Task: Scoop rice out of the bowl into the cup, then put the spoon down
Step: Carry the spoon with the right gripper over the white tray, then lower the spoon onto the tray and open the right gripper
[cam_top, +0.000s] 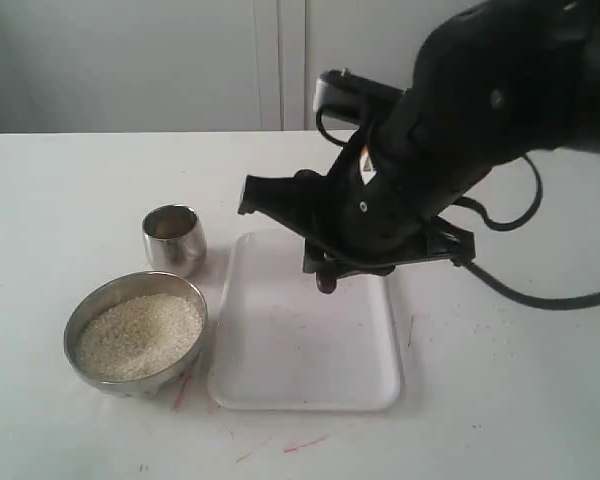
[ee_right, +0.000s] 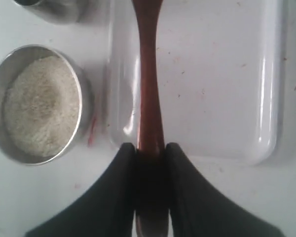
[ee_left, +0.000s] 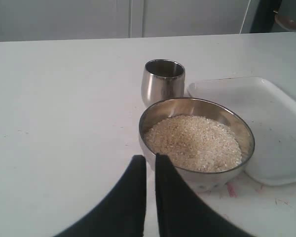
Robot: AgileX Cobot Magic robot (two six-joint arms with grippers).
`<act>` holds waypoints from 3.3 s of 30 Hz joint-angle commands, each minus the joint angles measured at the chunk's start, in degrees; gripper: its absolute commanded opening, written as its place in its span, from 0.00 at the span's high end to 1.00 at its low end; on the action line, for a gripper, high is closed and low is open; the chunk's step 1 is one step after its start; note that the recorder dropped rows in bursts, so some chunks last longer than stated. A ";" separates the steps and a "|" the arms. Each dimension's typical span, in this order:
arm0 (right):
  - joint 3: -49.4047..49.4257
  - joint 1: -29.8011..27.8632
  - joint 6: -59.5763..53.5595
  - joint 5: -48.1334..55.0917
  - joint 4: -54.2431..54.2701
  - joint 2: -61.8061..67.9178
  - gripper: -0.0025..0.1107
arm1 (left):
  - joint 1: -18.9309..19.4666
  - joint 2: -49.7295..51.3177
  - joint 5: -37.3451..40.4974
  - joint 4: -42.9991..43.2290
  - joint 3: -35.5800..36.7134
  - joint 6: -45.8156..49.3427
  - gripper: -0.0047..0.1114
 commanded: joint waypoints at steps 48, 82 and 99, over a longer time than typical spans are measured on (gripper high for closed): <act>0.39 7.01 26.58 -10.24 -33.09 25.09 0.98 | -0.32 0.41 -0.15 -0.57 -0.36 0.01 0.84; 0.39 7.01 27.22 -9.20 -32.77 25.93 0.77 | -0.32 0.41 -0.15 -0.57 -0.36 0.01 0.84; 0.39 7.01 17.25 -8.02 -25.80 24.44 0.52 | -0.32 0.41 -0.15 -0.57 -0.36 0.01 0.84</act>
